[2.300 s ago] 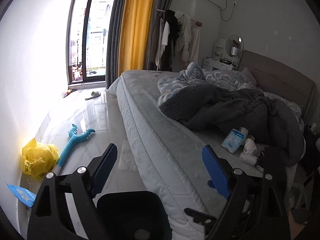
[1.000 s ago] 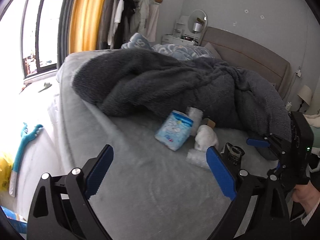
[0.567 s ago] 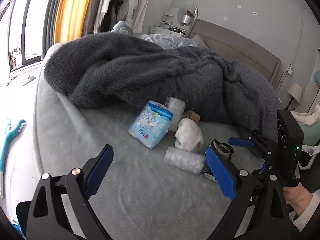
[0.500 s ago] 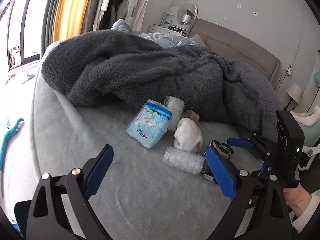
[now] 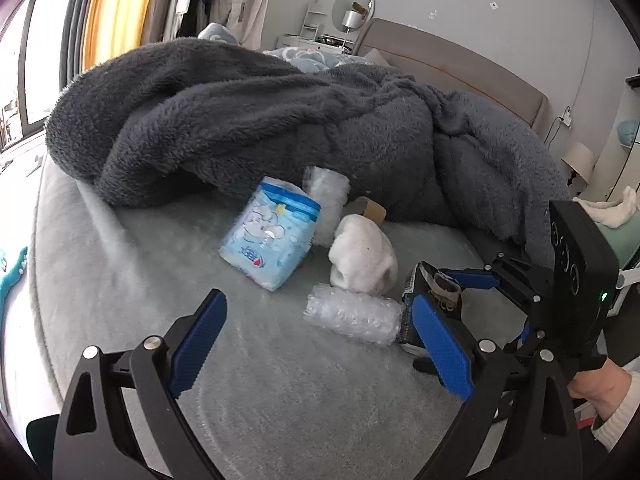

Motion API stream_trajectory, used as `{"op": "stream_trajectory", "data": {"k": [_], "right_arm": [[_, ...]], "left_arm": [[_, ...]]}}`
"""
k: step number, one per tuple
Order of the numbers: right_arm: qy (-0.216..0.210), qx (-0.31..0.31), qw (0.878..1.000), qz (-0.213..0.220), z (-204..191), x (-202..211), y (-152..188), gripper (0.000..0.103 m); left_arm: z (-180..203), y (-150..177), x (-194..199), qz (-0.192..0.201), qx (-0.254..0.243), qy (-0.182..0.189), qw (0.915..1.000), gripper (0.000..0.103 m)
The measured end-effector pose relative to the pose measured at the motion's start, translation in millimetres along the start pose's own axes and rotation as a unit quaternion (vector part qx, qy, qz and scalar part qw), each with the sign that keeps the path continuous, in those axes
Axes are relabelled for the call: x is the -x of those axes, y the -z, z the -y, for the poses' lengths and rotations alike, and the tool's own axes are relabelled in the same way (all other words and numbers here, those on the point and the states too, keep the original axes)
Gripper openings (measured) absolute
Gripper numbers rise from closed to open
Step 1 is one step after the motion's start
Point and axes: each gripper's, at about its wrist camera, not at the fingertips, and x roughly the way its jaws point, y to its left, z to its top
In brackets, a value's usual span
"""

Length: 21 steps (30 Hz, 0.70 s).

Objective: Collect trash
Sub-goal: 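Grasp the black snack bag with the right tool while the left tool reaches the bubble-wrap roll, then close the left tool on the bubble-wrap roll while the right tool holds the black bag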

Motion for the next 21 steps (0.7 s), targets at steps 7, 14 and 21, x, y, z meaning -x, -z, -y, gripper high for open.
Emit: {"op": "stream_trajectory", "data": {"k": [7, 14, 21], "right_arm": [[-0.013, -0.028, 1.0, 0.0, 6.9, 3.7, -4.2, 0.077], [-0.039, -0.089, 0.994, 0.041, 28.6, 28.1, -13.9, 0.077], [-0.042, -0.164, 0.983, 0.076, 42.4, 45.9, -19.9, 0.077]], "left_arm": [[2.4, 3.0, -12.8, -0.011, -0.001, 0.001, 0.9999, 0.095], [8.3, 6.0, -24.6, -0.023, -0.005, 0.01, 0.9997, 0.095], [11.6, 6.6, -37.8, -0.022, -0.002, 0.018, 0.9996, 0.091]]}}
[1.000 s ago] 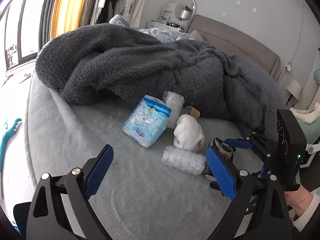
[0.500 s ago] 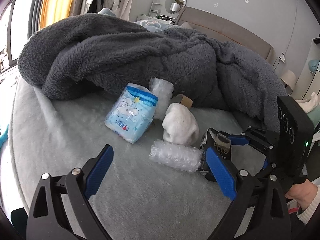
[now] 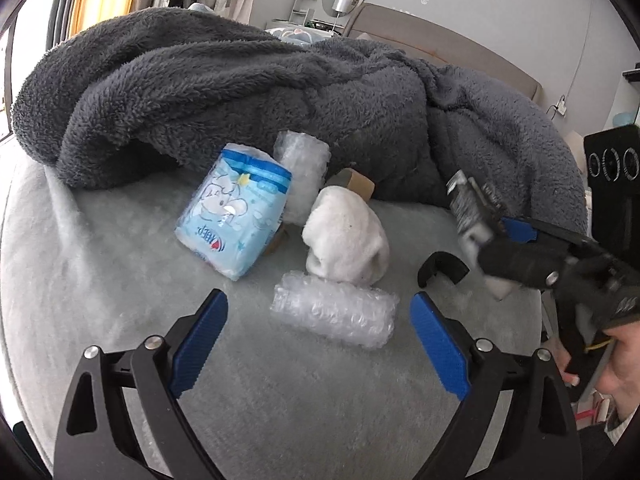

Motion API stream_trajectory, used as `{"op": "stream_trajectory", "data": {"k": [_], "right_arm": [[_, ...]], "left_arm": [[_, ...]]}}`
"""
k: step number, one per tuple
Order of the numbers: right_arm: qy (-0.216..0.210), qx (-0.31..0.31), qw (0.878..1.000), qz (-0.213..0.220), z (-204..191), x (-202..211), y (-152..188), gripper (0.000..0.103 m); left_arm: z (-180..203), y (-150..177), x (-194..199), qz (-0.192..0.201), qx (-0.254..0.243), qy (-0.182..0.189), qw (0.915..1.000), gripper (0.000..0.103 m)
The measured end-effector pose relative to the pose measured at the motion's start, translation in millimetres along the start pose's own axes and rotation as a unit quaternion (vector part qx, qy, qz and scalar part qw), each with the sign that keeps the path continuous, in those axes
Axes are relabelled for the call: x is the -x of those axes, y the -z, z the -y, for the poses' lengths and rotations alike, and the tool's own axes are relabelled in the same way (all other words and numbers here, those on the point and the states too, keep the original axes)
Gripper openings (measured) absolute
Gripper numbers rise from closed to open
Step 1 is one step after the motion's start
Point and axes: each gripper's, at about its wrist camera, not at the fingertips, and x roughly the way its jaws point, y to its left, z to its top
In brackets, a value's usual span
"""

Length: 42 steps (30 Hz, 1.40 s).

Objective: Collect trash
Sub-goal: 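Close the left tool on the bubble-wrap roll while the right tool holds the black bag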

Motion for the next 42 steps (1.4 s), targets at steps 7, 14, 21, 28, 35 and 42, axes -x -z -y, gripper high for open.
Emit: {"op": "stream_trajectory", "data": {"k": [7, 14, 21, 28, 35, 42], "right_arm": [[-0.015, -0.037, 0.999, 0.011, 1.6, 7.5, -9.2, 0.077], [-0.007, -0.027, 1.0, 0.004, -10.3, 2.0, -12.5, 0.077], [0.005, -0.02, 1.0, 0.007, -17.8, 3.3, -15.5, 0.077], [0.008, -0.026, 1.0, 0.004, -31.1, -3.6, -10.7, 0.077], [-0.023, -0.03, 0.999, 0.01, -60.3, -9.9, -13.6, 0.077], [-0.028, 0.01, 1.0, 0.0, -99.2, -26.2, -11.5, 0.077]], "left_arm": [[10.6, 0.7, -9.6, 0.001, -0.022, 0.0, 0.9998, 0.079], [16.7, 2.0, -12.1, 0.0, -0.025, -0.006, 0.9997, 0.068], [3.9, 5.3, 9.5, 0.031, 0.021, -0.024, 0.999, 0.066], [-15.8, 17.9, 37.1, 0.023, 0.042, -0.081, 0.9956, 0.066], [-33.6, 30.3, 69.9, 0.028, 0.042, -0.123, 0.9911, 0.066], [-62.3, 33.2, 113.1, 0.05, 0.061, -0.151, 0.9853, 0.066]]}}
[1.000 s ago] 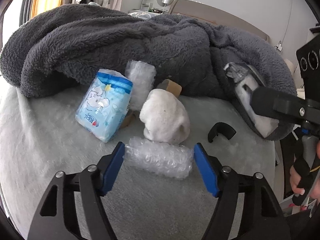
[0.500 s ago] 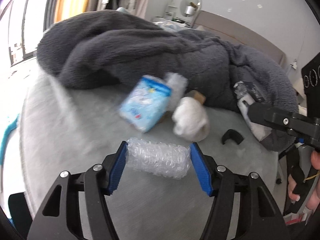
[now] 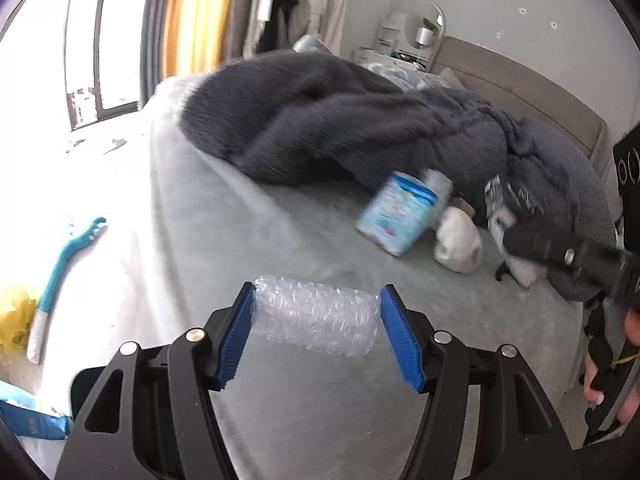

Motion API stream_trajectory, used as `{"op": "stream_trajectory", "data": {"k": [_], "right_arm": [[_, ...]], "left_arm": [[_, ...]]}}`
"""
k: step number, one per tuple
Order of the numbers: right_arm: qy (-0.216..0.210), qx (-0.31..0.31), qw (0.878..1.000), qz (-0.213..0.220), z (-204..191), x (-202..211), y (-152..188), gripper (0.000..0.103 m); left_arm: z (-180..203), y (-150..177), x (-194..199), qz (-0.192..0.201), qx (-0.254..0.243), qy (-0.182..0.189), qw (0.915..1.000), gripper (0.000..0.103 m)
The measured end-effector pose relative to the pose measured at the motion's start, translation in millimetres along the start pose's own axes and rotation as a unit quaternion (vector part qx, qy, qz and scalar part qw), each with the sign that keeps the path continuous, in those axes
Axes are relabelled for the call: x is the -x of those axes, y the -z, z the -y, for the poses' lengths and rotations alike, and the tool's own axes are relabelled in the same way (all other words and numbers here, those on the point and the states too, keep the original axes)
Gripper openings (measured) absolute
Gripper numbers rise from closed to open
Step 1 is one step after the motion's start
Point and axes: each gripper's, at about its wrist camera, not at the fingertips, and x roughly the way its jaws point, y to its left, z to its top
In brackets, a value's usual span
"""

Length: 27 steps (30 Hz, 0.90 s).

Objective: Collect trash
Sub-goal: 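Close the left tool on the bubble-wrap roll while the right tool holds the black bag, then carry the bubble-wrap roll and black bag over the wastebasket with both tools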

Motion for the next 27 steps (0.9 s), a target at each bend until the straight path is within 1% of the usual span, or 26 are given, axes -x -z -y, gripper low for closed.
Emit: {"op": "stream_trajectory", "data": {"k": [4, 9, 13, 17, 21, 27], "right_arm": [[-0.01, 0.008, 1.0, -0.005, -19.5, -11.0, 0.2, 0.077], [-0.03, 0.022, 0.999, -0.01, -51.1, -27.5, -1.6, 0.077], [-0.042, 0.036, 0.998, -0.019, -75.4, -39.8, -1.0, 0.077], [-0.061, 0.037, 0.997, -0.023, -96.0, -48.8, -0.9, 0.077], [-0.074, 0.046, 0.996, -0.028, -118.9, -58.0, -0.6, 0.077], [-0.093, 0.065, 0.993, -0.044, -155.1, -81.5, 4.0, 0.077]], "left_arm": [[-20.6, -1.0, 15.8, 0.009, 0.015, -0.021, 0.9996, 0.066], [-38.2, 3.3, 19.6, -0.004, 0.026, -0.037, 0.999, 0.066], [-54.5, 11.2, 18.5, -0.027, 0.038, -0.041, 0.9981, 0.066], [-76.0, 19.6, 20.6, -0.046, 0.051, -0.059, 0.9959, 0.066], [-102.8, 29.4, 24.5, -0.06, 0.073, -0.072, 0.9929, 0.066], [-144.6, 50.7, 25.3, -0.093, 0.103, -0.09, 0.9862, 0.066]]}}
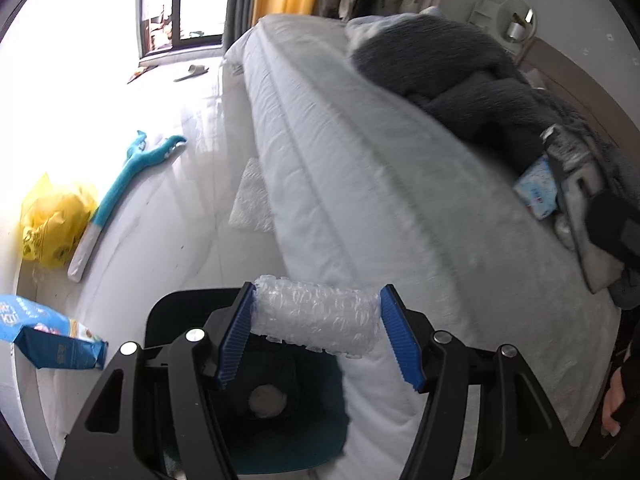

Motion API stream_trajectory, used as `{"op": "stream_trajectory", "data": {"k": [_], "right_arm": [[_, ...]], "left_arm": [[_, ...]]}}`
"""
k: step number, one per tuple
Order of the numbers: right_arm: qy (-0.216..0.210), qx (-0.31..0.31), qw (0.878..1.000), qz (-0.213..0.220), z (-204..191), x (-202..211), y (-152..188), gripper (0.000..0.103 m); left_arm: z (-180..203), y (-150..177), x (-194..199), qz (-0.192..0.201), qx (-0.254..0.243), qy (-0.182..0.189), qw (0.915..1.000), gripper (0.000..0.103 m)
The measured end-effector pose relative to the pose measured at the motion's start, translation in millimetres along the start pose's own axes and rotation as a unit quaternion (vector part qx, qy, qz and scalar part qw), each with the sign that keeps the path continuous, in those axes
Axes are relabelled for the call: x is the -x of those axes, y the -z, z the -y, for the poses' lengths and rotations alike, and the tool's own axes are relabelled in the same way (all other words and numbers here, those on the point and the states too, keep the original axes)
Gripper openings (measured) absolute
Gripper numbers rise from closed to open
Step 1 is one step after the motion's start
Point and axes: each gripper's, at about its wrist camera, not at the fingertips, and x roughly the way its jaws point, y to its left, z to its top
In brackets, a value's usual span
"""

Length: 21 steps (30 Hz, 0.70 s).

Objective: Collect trash
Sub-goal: 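Carry the bubble-wrap roll and black bag over the wastebasket with both tools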

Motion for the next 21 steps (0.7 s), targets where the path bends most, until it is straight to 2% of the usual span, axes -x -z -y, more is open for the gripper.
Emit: {"op": "stream_trajectory", "data": {"k": [8, 14, 21], "right_arm": [[-0.015, 0.013, 0.999, -0.029, -32.5, -40.7, 0.1, 0.077], [-0.025, 0.019, 0.998, -0.049, -56.9, -70.4, 3.5, 0.077], [-0.025, 0.028, 0.996, -0.075, -75.5, -98.7, 10.8, 0.077]], "left_arm": [[-50.6, 22.9, -16.1, -0.064, 0.007, -0.032, 0.9974, 0.066], [-77.5, 42.6, -32.5, -0.12, 0.005, -0.035, 0.9922, 0.066], [-106.8, 52.2, -33.5, -0.143, 0.007, -0.042, 0.9888, 0.067]]}}
